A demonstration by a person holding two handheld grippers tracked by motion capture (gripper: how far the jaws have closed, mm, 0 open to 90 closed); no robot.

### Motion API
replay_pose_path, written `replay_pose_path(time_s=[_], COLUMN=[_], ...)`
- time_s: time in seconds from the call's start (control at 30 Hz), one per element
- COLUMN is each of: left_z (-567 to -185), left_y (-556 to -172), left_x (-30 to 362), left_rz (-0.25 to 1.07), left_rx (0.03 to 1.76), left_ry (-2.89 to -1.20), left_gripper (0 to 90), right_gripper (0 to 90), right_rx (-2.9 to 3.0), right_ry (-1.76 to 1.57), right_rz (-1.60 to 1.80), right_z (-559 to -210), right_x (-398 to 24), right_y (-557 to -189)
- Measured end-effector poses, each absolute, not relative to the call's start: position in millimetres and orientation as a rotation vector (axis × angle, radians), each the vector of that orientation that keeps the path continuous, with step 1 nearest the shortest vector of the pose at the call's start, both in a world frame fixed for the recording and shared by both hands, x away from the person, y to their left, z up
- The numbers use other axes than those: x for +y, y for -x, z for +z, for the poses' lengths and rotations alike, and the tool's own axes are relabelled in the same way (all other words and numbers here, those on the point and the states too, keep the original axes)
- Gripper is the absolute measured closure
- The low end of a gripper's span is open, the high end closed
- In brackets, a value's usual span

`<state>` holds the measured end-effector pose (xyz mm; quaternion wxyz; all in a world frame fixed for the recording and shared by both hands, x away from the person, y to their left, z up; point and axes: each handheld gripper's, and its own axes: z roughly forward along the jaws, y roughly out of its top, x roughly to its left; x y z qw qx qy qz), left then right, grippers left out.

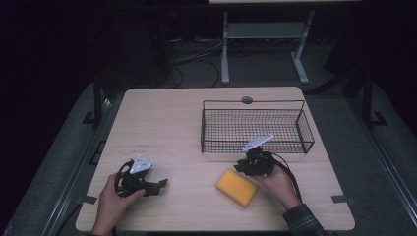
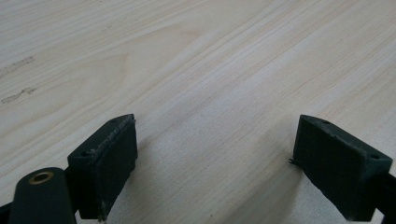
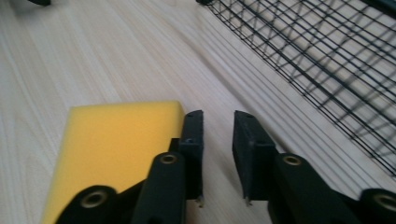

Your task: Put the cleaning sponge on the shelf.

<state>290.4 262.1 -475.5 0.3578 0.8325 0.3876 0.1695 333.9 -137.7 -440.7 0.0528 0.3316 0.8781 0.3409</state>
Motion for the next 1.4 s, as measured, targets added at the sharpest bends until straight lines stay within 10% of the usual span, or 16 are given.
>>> replay_pose_path(time_s=[0.67,1.4], left_z=[-475.6,-475.6], left_y=[-290.4,-290.4], left_x=[262.1,262.1], left_rz=[0.438,0.438], left_rx=[1.0,0.999], left_ry=[-2.148,-2.148], left_gripper=[12.9,12.9], right_gripper=[26.5,9.4], right_rx=[2.688,2.747], right_ry=[-1.169,-1.063], right_rz=[0.914,0.923], right_z=[-426.9,-408.8], right_x=[-164.7,-151.9], right_y=[-316.8,-287.1])
